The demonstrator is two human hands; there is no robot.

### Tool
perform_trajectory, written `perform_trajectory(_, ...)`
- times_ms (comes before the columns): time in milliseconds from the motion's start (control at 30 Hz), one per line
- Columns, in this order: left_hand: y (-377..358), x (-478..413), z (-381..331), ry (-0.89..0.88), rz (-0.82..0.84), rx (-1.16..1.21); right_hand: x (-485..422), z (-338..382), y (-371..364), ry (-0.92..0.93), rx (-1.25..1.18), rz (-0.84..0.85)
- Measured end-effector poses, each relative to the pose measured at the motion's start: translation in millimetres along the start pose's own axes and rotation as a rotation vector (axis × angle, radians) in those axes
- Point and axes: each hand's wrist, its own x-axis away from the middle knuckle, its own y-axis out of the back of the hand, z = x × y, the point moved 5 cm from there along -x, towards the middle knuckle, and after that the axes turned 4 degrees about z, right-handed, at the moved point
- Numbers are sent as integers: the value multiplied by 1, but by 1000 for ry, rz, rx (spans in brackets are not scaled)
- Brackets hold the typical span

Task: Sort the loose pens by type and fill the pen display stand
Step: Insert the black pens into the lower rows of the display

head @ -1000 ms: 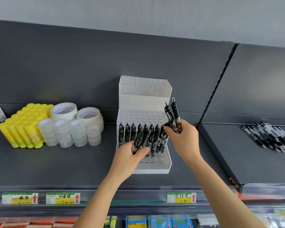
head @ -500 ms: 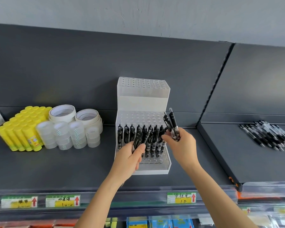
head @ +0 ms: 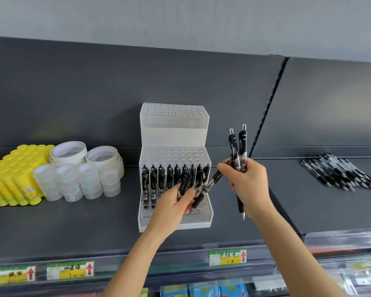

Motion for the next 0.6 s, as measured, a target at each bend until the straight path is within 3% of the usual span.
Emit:
perform_trajectory(267,15,2,6,-10,-86,-127,-14,10,-5,120,332,-31)
perform_trajectory(600,27,6,11,16,-114,-53,-21,8,-14,165,413,-39)
